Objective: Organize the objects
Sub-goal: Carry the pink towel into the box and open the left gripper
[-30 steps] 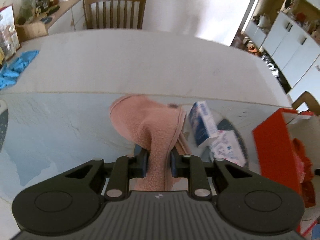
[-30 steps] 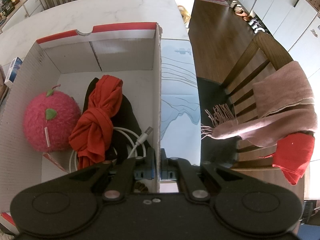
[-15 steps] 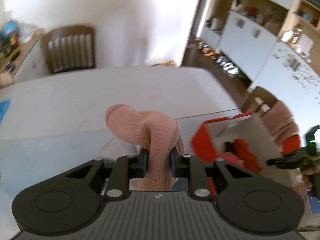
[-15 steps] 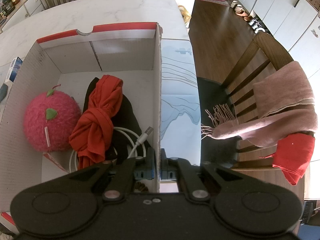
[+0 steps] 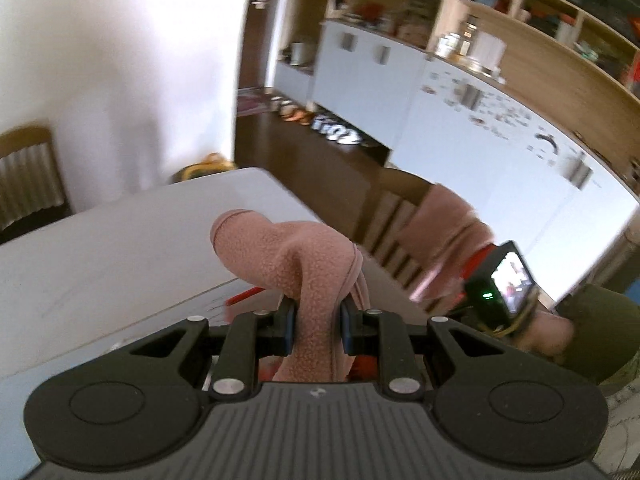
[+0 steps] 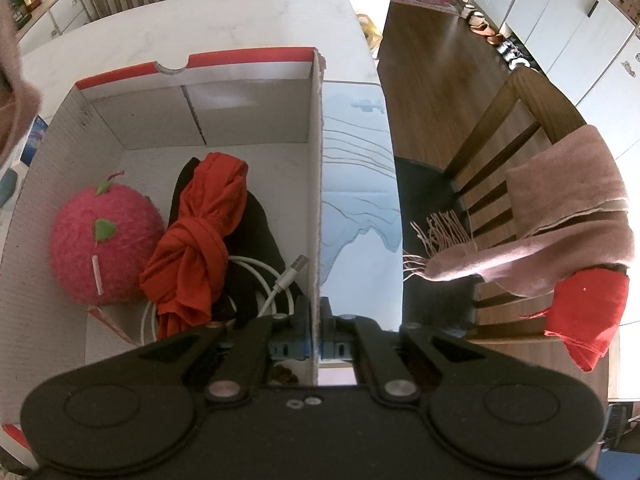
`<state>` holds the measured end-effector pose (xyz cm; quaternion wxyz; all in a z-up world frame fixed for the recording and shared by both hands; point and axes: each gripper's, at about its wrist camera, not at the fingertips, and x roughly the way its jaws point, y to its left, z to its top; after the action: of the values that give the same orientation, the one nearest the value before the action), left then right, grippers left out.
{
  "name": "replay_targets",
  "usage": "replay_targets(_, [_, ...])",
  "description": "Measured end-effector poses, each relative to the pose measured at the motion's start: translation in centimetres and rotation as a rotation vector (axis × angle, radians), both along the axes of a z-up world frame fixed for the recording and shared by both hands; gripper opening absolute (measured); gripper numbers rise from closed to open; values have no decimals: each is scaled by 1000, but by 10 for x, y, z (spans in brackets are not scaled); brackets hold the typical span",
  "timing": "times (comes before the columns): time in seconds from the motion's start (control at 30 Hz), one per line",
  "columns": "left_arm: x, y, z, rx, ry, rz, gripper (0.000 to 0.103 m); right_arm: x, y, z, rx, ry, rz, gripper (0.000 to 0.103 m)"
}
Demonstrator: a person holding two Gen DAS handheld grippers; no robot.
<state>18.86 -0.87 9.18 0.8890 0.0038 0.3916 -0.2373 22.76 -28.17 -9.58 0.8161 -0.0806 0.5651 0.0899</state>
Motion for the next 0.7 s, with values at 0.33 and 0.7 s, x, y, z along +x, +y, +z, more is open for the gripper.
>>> replay_targets(0.33, [16,-69,-33,-64,51,-108,20,0,0,1,1,0,-1,2])
replay_targets(0.7, [42,-91,-106,-112,203,-100,20,0,0,1,2,1,6,2])
